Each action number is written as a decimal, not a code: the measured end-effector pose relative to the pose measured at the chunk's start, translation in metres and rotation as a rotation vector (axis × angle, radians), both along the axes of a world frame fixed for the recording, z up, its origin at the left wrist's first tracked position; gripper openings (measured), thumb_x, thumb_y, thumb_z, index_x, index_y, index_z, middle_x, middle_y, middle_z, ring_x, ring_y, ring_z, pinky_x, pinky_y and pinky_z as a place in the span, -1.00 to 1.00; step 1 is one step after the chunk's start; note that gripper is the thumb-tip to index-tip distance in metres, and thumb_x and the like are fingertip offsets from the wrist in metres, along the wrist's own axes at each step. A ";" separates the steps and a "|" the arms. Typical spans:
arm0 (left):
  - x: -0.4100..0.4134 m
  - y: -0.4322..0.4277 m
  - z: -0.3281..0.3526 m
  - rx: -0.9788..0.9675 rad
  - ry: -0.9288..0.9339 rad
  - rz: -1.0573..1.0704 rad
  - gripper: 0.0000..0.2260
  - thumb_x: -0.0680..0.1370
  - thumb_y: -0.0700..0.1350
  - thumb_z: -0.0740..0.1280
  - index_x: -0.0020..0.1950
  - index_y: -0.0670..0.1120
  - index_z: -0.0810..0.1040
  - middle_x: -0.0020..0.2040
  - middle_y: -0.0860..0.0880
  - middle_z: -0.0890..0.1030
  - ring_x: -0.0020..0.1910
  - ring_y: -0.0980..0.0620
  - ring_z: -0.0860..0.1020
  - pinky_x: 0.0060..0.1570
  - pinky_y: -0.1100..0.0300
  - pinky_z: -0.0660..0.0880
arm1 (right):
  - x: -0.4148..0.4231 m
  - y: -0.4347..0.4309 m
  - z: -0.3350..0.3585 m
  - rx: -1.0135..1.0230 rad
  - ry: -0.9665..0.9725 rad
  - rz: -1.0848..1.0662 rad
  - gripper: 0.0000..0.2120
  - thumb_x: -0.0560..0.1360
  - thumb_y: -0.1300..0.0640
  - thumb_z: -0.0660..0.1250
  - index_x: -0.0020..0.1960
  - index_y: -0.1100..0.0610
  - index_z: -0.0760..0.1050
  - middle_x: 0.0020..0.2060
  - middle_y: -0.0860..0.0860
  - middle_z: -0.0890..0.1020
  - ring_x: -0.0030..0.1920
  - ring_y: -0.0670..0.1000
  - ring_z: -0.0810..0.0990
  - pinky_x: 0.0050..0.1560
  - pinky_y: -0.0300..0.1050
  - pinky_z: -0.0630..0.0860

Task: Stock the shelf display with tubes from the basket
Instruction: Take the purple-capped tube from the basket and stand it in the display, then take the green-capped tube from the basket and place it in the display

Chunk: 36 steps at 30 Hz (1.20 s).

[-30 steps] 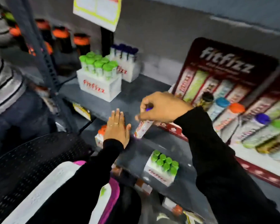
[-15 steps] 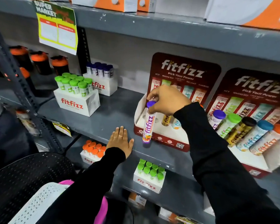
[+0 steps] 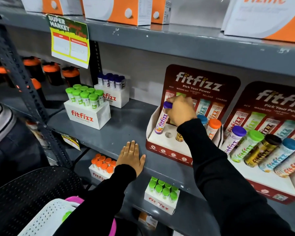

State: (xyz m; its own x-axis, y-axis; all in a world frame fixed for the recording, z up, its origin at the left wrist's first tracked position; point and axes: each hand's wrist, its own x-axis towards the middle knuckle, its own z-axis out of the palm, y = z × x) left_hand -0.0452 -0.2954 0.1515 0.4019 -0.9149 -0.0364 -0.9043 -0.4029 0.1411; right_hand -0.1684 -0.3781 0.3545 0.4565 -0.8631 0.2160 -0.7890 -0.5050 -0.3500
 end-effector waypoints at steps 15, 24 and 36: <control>-0.001 0.000 -0.001 -0.018 -0.034 0.008 -0.44 0.61 0.13 -0.11 0.51 -0.17 -0.06 0.54 -0.10 -0.05 0.51 -0.06 -0.09 0.46 0.09 -0.13 | 0.028 -0.031 -0.011 0.122 0.089 -0.051 -0.65 0.54 0.18 0.33 0.31 0.21 0.46 0.25 0.18 0.54 0.25 0.17 0.51 0.30 0.05 0.49; 0.005 0.026 -0.010 -0.198 -0.026 0.014 -0.33 0.53 0.18 -0.18 0.43 -0.29 0.19 0.48 -0.24 0.19 0.46 -0.18 0.14 0.45 0.03 0.01 | 0.046 0.023 -0.037 -0.205 -0.038 0.220 -0.55 0.49 0.14 0.37 0.36 0.18 0.42 0.36 0.13 0.44 0.42 0.23 0.22 0.41 -0.01 0.23; 0.032 0.249 -0.159 0.052 0.198 0.649 -0.29 0.60 0.11 -0.29 0.28 -0.40 0.37 0.32 -0.35 0.41 0.29 -0.30 0.41 0.32 -0.02 0.15 | 0.168 0.181 -0.225 0.286 0.531 0.814 -0.73 0.56 0.27 0.16 0.15 0.27 0.57 0.11 0.25 0.64 0.15 0.24 0.58 0.10 0.04 0.53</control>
State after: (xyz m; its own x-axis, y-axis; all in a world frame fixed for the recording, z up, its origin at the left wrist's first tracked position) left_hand -0.0127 -0.0460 -0.0074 0.8503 -0.4856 -0.2031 -0.4360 -0.8659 0.2451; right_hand -0.0002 -0.1969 0.1292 0.9061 -0.2342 -0.3523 -0.3312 -0.9108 -0.2464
